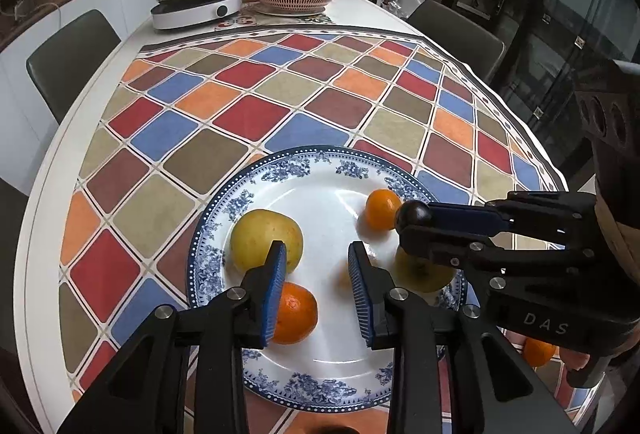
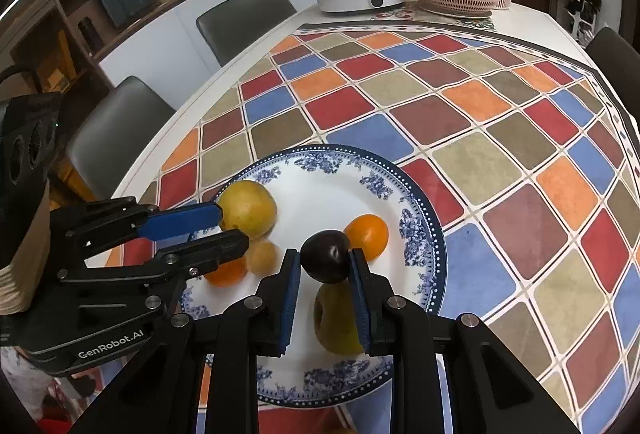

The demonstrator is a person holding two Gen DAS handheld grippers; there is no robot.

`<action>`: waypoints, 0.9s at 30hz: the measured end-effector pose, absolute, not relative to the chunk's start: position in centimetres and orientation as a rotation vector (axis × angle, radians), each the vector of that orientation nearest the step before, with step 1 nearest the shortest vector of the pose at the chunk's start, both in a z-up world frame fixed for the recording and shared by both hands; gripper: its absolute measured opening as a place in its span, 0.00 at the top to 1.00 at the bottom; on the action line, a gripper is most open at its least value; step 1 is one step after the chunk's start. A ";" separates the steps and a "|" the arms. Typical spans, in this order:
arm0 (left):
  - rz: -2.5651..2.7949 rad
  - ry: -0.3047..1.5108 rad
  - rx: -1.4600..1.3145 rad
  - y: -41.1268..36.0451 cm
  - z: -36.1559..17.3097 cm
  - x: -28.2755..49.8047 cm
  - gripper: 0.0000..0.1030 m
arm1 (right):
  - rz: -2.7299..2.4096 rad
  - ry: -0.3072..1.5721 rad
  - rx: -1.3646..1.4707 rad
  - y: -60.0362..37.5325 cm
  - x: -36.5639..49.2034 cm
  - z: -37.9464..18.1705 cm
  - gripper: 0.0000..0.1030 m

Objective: Organize fruits
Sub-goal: 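Open both tools to drop the kiwi and plum onto the plate, then move both tools back toward the tangerines on the tablecloth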

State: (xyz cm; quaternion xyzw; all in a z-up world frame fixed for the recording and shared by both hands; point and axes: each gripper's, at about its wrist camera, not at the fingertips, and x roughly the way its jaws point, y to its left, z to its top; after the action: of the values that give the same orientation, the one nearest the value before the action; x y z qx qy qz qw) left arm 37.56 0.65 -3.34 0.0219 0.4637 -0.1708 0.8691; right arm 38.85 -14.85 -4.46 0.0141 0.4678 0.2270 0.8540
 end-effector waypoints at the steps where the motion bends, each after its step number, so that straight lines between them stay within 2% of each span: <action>1: -0.352 0.969 0.050 0.7 -3.3 37.4 0.69 | 0.476 0.986 0.029 -14.9 38.8 -4.5 0.75; 7: -0.316 0.948 0.075 1.1 -2.6 36.3 0.69 | 0.475 0.977 0.015 -14.9 38.2 -4.2 0.75; 11: -0.302 0.924 0.083 1.4 -1.6 35.2 0.64 | 0.477 0.963 0.012 -14.9 37.5 -3.7 0.74; 12: -0.296 0.916 0.085 1.4 -1.3 34.8 0.64 | 0.476 0.958 0.013 -15.0 37.4 -3.4 0.71; 13: -0.290 0.907 0.085 1.5 -0.9 34.5 0.64 | 0.469 0.952 0.012 -15.0 37.2 -3.2 0.61; 14: -0.284 0.899 0.085 1.6 -0.6 34.1 0.64 | 0.461 0.944 0.013 -15.1 37.1 -3.0 0.57; 27: -0.288 0.744 0.096 0.9 4.5 27.3 0.52 | 0.404 0.797 -0.006 -16.8 31.1 2.6 0.57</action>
State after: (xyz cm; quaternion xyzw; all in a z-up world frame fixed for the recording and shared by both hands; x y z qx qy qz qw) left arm 27.30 0.92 4.48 0.0467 0.3620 -0.1402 0.9204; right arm 31.07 -16.80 2.61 -0.0031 0.3853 0.1953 0.9019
